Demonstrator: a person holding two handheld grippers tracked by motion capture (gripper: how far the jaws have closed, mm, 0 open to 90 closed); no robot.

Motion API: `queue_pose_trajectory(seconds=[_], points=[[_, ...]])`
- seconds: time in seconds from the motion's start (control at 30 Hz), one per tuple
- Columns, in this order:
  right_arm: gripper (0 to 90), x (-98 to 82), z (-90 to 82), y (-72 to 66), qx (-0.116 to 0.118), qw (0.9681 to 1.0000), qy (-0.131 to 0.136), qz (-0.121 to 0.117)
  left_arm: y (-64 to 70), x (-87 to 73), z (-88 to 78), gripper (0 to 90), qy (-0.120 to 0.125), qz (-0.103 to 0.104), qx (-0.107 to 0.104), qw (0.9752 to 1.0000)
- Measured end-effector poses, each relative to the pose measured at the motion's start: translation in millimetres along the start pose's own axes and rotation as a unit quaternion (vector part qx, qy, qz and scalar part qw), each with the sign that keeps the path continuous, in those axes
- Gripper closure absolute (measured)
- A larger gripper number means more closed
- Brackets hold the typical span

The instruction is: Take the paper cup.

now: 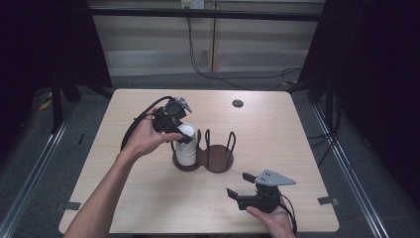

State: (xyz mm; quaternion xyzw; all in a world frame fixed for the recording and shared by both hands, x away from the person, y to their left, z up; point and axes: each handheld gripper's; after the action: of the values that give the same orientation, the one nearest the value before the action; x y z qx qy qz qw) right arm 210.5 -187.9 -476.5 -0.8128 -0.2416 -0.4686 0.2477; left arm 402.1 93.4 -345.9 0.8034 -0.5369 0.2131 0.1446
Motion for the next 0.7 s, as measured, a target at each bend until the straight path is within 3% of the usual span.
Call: queue_pose_trajectory(seconds=[0.33, 0.37, 0.47, 0.63, 0.7], points=[[18.8, -0.4, 0.8, 0.8, -0.001, 1.0, -0.005, 0.002, 1.7, 1.7, -9.1, 36.5, 0.008, 0.005, 0.008, 0.9999], [18.8, -0.3, 0.5, 0.8, -0.002, 1.0, -0.004, 0.003, 3.0, 1.3, -10.8, 36.6, 0.016, -0.004, 0.009, 0.9998], [19.0, -0.3, 0.4, 0.7, -0.002, 1.0, -0.004, 0.002, 2.9, 1.3, -13.1, 36.8, 0.015, 0.001, 0.01, 0.9998], [19.6, 0.4, -1.0, 1.0, -0.011, 0.9999, 0.003, 0.004, 1.5, -1.1, -16.7, 36.9, 0.02, -0.013, 0.005, 0.9997], [19.6, 0.3, -1.3, 1.2, -0.011, 0.9999, 0.004, 0.005, 0.3, -1.5, -19.2, 37.0, 0.02, -0.007, 0.005, 0.9998]])
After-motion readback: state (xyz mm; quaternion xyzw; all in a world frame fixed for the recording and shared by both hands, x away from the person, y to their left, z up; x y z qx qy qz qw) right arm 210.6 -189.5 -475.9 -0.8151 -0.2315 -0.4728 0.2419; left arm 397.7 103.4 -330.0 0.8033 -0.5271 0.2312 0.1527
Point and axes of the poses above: each handheld gripper's, and its own axes: z roughly forward along the jaws, x roughly out of its top, y roughly to its right, and after that the axes turned 1 degree about y, right-handed
